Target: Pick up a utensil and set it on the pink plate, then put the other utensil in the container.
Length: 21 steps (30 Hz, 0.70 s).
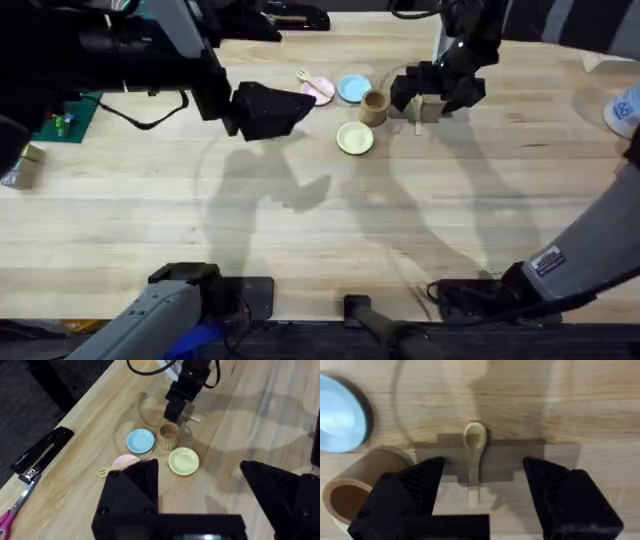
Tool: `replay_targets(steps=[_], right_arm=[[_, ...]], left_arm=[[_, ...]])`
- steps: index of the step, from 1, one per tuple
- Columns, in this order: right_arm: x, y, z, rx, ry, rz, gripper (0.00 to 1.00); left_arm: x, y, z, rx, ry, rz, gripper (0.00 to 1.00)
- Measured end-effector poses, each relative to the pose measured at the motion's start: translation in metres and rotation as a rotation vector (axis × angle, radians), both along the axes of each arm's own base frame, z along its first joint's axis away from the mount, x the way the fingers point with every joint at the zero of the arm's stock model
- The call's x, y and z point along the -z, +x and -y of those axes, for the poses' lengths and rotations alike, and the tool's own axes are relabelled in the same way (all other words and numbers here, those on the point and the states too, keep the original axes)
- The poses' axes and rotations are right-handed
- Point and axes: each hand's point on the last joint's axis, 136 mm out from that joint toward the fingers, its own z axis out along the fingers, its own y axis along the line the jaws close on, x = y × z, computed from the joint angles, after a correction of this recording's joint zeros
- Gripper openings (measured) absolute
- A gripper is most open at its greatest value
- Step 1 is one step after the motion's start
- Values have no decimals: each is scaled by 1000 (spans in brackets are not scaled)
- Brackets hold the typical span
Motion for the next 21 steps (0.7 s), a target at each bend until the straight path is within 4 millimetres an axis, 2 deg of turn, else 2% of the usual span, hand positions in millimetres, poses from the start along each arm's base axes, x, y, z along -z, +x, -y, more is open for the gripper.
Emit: replay_targets(steps=[10,21], right_arm=[[1,-1,1,3,-6,-7,933],[2,-6,2,4,-13,-25,766]], left_arm=[[0,0,0,0,0,0,993],[0,0,0,0,0,0,993]])
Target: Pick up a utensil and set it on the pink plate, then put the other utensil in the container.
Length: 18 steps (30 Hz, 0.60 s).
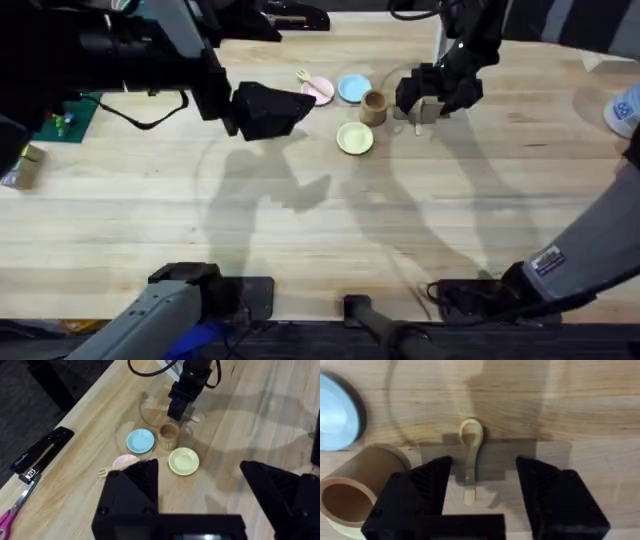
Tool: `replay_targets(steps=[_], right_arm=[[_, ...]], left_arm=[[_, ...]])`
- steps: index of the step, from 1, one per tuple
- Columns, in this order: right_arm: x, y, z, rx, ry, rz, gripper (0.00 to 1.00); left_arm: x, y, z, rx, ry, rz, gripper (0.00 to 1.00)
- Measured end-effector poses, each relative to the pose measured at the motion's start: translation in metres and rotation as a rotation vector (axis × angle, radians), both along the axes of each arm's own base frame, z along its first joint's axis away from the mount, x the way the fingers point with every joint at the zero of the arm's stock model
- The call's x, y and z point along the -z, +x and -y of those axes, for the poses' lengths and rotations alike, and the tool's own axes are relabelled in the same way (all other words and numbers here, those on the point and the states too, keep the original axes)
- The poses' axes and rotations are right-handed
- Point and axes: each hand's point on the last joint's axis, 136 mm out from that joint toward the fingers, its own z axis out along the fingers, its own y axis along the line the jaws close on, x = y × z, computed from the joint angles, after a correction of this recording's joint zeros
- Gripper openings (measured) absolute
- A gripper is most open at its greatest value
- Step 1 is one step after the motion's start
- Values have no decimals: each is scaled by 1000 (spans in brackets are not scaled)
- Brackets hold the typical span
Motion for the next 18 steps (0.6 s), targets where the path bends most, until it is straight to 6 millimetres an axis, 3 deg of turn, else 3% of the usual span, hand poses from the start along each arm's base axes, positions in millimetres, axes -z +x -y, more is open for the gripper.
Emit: replay_targets(steps=[8,18], right_arm=[[0,-1,0,0,-1,-4,559],[0,-1,1,1,-4,-5,383]], left_arm=[[0,0,0,0,0,0,993],[0,0,0,0,0,0,993]])
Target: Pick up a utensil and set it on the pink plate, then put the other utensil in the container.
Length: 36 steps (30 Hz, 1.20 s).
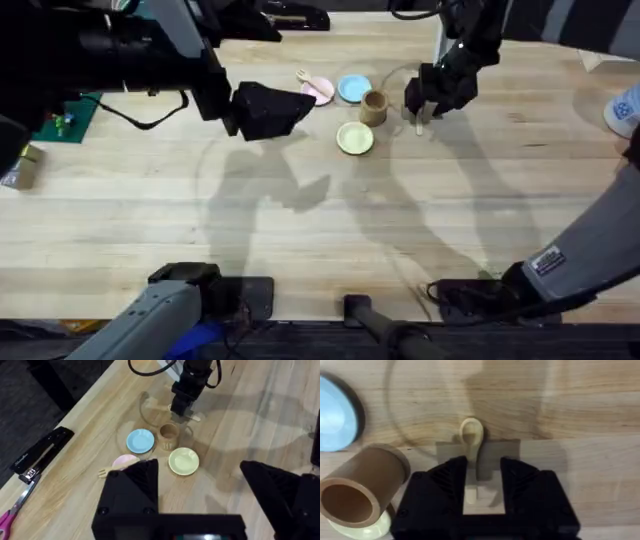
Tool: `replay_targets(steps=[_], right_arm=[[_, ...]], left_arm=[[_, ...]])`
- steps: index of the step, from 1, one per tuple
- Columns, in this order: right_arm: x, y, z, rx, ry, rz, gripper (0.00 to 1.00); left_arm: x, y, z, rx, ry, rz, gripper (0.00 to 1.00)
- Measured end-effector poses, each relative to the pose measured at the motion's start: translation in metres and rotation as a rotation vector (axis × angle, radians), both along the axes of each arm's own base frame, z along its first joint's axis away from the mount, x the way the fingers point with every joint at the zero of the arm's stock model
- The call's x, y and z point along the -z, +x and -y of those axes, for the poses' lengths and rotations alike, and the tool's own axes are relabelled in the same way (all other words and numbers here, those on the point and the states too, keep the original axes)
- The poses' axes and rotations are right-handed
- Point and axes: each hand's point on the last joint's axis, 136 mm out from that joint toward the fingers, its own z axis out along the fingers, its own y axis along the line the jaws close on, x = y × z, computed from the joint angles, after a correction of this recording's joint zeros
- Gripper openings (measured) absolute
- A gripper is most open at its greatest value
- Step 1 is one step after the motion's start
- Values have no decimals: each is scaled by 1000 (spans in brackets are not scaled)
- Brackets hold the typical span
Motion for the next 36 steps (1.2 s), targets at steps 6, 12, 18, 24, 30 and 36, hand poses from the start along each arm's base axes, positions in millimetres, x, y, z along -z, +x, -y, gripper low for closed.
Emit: replay_targets(steps=[6,12,18,24,30,36], right_arm=[[0,0,0,1,0,-1,245],[0,0,0,1,0,0,150],[0,0,0,1,-2,1,84],[-1,1,1,1,-3,3,56],[-1,1,1,2,-3,5,46],[-2,1,1,2,-3,0,35]], left_arm=[[0,0,0,0,0,0,993],[0,0,0,0,0,0,993],[0,0,0,0,0,0,993],[0,0,0,0,0,0,993],[0,0,0,0,0,0,993],[0,0,0,0,0,0,993]])
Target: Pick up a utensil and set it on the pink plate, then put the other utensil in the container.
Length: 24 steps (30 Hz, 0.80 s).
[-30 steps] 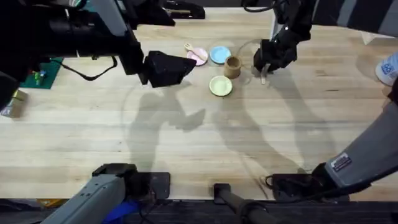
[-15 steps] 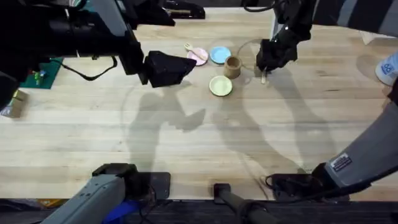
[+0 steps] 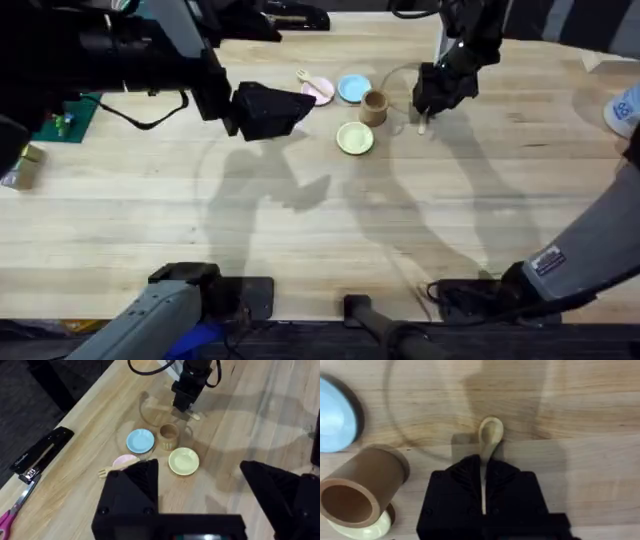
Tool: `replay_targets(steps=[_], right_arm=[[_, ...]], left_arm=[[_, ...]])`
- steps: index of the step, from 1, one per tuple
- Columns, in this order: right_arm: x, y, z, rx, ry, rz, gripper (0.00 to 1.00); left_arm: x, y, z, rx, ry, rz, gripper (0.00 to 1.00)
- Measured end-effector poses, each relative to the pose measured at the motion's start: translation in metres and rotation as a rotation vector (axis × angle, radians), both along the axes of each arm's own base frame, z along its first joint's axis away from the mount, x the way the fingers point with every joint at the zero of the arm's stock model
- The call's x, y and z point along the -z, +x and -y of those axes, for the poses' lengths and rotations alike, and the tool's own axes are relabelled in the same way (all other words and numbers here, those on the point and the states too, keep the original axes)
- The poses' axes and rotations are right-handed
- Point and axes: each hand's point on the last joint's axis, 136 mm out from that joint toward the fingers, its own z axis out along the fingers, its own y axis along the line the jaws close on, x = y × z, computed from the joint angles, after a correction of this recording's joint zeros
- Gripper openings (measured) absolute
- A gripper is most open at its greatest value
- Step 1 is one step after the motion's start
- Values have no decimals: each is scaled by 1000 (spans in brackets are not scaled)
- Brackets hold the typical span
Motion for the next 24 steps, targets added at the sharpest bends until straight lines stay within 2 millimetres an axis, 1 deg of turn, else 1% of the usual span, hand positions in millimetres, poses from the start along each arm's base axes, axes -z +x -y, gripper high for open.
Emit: replay_targets(steps=[4,7,10,13,17,21,24], right_arm=[[-3,-1,0,-1,0,-9,31],[-9,3,-1,-10,3,2,32],[-16,3,-2,-32,0,-5,32],[-27,-1,-1,-64,-7,-16,32],[-57,-5,0,-97,-8,20,32],[-92,-3,-1,-122,-2,111,33],[-115,-5,0,-146,-2,168,33]], left_arm=[[0,0,0,0,0,0,993],[0,0,0,0,0,0,993],[0,0,0,0,0,0,993],[0,0,0,0,0,0,993],[0,0,0,0,0,0,993],[0,0,0,0,0,0,993],[0,0,0,0,0,0,993]])
